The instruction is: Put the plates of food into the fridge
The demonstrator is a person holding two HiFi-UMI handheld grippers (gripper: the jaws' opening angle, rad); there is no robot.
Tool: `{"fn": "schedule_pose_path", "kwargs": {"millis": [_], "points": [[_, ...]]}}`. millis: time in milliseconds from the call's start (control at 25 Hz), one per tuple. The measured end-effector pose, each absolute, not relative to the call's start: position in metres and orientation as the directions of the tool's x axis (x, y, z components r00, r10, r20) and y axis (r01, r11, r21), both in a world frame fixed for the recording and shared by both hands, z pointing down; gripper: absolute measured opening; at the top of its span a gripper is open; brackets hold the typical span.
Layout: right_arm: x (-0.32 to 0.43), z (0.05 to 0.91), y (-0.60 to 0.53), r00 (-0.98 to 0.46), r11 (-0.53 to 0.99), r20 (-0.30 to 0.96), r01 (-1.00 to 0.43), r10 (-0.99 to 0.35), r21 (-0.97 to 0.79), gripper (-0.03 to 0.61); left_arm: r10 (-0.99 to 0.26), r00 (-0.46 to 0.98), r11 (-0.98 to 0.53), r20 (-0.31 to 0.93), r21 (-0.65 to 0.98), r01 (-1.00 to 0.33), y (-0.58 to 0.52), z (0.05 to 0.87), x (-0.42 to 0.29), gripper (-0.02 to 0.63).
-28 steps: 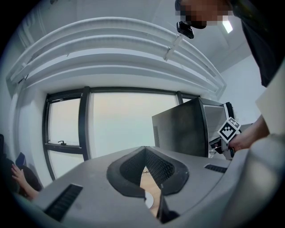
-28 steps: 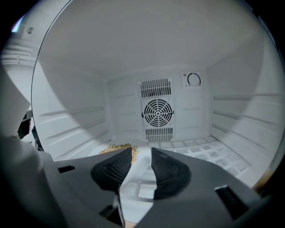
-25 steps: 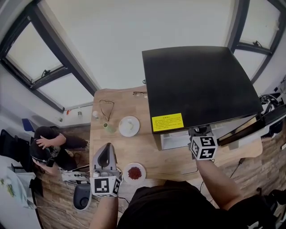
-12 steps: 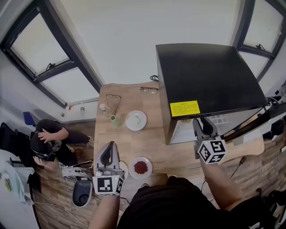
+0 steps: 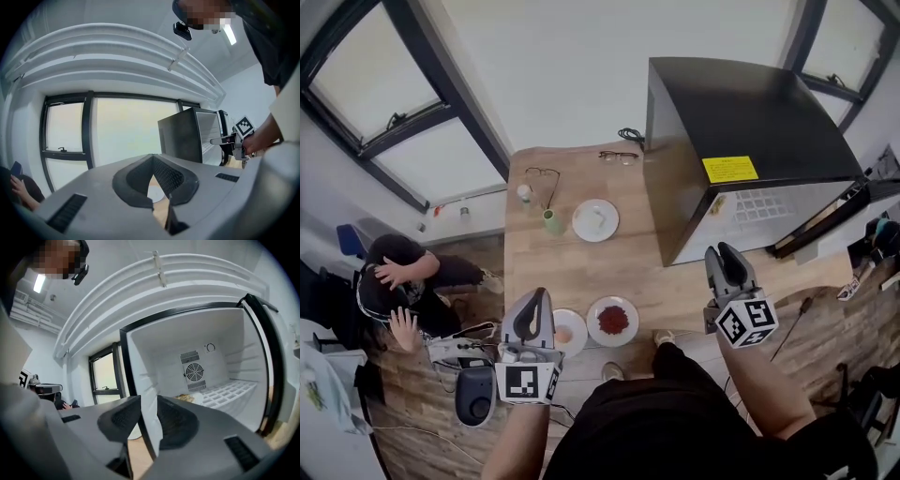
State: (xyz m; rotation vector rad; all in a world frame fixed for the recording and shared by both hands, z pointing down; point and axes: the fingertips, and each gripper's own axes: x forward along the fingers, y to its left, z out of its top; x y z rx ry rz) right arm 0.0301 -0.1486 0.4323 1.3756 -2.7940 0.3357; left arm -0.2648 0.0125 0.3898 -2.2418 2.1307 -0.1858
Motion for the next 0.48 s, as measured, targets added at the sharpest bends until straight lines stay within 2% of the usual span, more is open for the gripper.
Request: {"fn": "schedule_pose_path", "kwargs": {"millis": [280, 480], "points": [[-0.015, 0.496, -0.081, -0.708, 0.637, 0.239, -0.704, -0.665, -0.315, 0.124, -0.994, 0.084, -0.091, 0.072, -0.098, -0.991, 0.038, 0.404, -0.284, 0.005], [-0.023, 0.546, -0.04, -0.694, 0.577, 0.306, -0.715, -0.651, -0.395, 0.124, -0.991, 0.086, -0.097, 0.098, -0.112, -0.989, 0.053, 0.421, -0.295, 0.005]]}}
